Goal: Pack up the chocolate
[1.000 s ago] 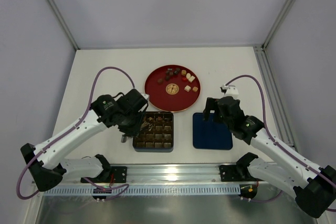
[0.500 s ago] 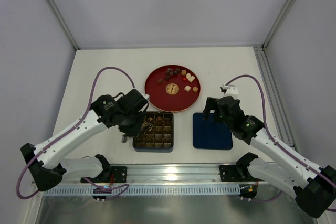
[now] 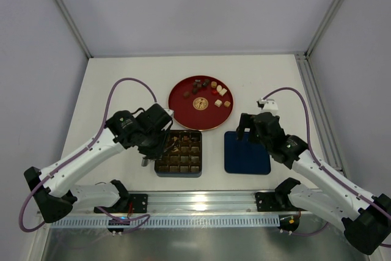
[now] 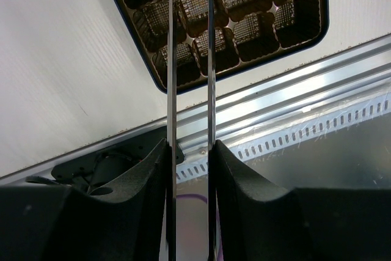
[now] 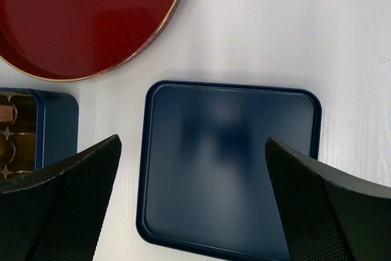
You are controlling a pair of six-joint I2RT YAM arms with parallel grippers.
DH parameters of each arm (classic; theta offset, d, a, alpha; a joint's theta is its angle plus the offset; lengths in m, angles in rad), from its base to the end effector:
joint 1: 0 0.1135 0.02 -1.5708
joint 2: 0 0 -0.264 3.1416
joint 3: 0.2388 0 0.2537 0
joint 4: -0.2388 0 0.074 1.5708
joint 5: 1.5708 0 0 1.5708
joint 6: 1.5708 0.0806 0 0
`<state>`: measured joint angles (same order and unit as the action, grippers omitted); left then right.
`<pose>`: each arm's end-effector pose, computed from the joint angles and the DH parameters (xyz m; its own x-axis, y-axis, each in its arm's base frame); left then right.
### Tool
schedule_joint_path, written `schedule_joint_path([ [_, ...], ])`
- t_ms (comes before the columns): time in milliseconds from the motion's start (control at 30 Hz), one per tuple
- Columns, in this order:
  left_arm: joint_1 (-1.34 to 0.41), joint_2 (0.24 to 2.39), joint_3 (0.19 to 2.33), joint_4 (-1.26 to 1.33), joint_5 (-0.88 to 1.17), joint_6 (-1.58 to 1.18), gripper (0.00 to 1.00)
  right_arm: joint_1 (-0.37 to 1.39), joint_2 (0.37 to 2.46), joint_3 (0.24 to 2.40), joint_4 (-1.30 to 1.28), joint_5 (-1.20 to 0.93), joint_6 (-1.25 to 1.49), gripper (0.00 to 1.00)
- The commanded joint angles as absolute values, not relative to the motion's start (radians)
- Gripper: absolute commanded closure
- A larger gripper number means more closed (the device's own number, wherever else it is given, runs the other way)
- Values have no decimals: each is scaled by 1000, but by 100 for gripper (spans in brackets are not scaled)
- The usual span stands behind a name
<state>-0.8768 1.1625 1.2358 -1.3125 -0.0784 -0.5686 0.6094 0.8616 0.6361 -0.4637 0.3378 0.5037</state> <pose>0.1372 -0.1550 0.2878 -0.9135 0.2586 -0.3142 0.3064 0.9452 -0.1129 0.1937 0.1026 0.2218 -0.6161 0.1253 -0.7776 -0.0376 0.9815 0.1879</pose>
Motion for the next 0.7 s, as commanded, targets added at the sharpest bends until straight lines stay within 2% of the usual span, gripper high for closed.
schedule_joint_path([
  [0,-881,1157,1253,-1282,-87,-571,66,614,851,652,-430,345,511,0],
  [400,-864,1230,1465,-1331,-190,-543,63,614,853,672,-430,331,497,0],
  [533,-776,1296,1541,-1306,-202,-491,63,614,851,678,-434,319,488,0],
  [667,-591,1383,1607,-1238,-198,-427,63,614,835,686,-433,293,480,0],
])
